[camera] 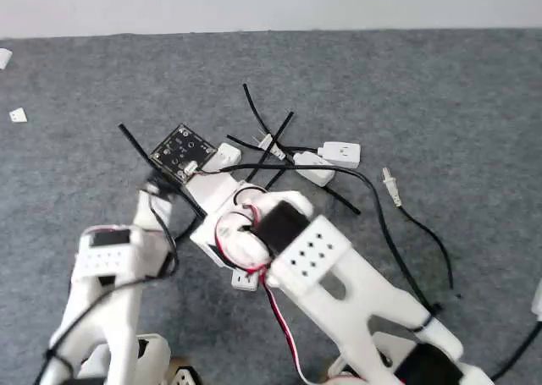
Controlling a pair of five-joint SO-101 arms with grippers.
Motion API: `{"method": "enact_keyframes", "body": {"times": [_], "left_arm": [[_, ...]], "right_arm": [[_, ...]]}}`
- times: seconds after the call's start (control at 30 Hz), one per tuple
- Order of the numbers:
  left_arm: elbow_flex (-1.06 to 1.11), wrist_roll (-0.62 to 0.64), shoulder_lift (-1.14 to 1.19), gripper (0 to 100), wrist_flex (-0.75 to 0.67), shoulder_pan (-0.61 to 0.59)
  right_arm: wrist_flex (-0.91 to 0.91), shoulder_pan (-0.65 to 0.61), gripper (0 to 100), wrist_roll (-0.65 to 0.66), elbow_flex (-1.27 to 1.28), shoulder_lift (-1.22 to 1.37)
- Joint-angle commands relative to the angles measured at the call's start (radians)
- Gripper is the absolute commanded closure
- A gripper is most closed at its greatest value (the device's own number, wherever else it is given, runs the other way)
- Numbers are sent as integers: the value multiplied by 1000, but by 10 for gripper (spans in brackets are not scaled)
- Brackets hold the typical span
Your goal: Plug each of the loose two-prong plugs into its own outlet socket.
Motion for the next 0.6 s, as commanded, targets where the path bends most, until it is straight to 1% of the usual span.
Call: {"method": "enact_keyframes", "body": {"times": [0.0, 0.13, 0.3, 0.33, 0.47, 0.57], "left_arm": [[122, -38, -270, 988, 11, 69], [191, -41, -411, 988, 17, 74], [183, -37, -399, 988, 5, 68], [183, -32, -396, 988, -11, 64], [206, 89, -402, 988, -94, 48], [211, 207, -402, 988, -158, 12]], "right_arm": [[-47, -12, 991, -32, -8, 31], [-44, -13, 991, -38, -11, 42], [-36, -8, 991, -43, -5, 42], [-22, -4, 990, -60, -5, 42], [8, 85, 990, -147, 6, 54], [-58, 140, 990, -218, 100, 44]]}}
